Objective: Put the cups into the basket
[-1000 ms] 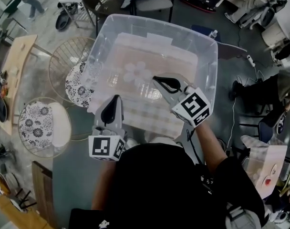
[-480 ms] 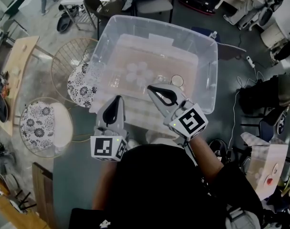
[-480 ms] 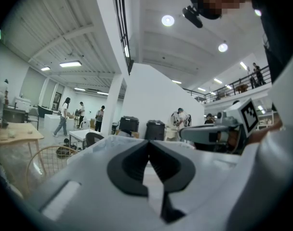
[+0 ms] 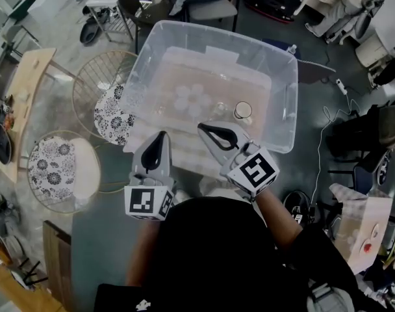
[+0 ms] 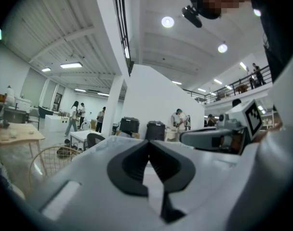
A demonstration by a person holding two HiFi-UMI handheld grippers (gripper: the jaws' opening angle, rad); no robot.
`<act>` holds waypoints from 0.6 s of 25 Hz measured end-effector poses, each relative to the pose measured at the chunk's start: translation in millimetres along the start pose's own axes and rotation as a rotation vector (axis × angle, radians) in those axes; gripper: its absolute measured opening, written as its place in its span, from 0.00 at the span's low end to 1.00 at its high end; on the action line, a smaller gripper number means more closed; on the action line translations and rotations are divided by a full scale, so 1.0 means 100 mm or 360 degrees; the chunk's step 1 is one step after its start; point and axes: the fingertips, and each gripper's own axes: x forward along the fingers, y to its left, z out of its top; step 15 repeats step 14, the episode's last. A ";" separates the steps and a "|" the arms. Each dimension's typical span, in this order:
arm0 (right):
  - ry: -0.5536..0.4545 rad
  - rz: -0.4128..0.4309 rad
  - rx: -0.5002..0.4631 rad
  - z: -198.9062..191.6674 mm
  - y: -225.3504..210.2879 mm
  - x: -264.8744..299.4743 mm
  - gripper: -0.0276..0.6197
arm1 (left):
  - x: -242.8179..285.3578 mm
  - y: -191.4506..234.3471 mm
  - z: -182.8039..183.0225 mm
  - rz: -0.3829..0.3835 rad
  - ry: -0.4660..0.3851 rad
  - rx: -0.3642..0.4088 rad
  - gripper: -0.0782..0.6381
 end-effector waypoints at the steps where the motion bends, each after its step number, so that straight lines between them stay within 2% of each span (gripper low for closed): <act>1: 0.0004 -0.0001 -0.0001 -0.01 0.01 0.00 0.05 | -0.01 0.00 0.00 0.0002 -0.0001 -0.0001 0.11; 15: -0.0004 -0.0009 0.0052 -0.07 0.01 0.01 0.05 | -0.10 0.10 -0.03 0.0043 0.0006 -0.0011 0.11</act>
